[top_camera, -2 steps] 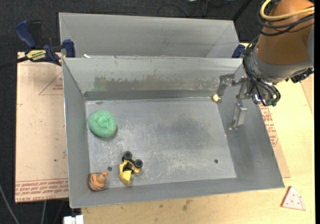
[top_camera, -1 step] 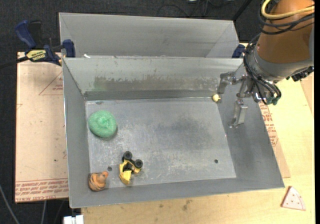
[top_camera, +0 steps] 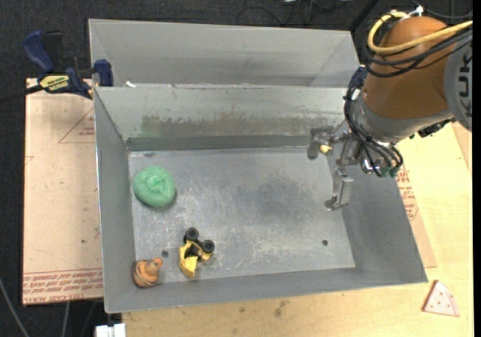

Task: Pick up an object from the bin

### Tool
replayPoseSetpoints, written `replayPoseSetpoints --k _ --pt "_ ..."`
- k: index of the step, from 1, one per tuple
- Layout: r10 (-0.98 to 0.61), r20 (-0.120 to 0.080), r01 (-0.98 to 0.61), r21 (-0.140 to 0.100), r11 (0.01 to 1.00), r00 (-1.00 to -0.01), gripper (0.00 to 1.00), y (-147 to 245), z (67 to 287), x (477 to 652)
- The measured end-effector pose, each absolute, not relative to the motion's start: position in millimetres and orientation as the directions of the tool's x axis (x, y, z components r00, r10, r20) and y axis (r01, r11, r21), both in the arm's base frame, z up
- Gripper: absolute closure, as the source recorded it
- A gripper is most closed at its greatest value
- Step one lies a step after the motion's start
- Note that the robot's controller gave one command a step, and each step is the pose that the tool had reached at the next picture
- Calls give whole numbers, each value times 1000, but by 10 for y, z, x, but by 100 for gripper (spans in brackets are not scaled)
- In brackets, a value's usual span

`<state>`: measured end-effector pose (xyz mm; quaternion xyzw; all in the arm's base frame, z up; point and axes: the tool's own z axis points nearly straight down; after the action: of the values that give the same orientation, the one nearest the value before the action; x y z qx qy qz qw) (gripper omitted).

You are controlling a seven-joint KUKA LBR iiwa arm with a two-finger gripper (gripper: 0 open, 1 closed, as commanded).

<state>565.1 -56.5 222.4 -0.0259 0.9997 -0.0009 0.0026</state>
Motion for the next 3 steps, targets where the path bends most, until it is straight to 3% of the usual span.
replayPoseSetpoints --k 1,2,3 --pt "-88 -4 -88 0 996 -996 0 -127 1765 5627" --pt "-130 3 -130 3 992 -992 0 56 1550 5664" --pt "-154 -10 -154 -1 988 -988 0 528 1219 5932"
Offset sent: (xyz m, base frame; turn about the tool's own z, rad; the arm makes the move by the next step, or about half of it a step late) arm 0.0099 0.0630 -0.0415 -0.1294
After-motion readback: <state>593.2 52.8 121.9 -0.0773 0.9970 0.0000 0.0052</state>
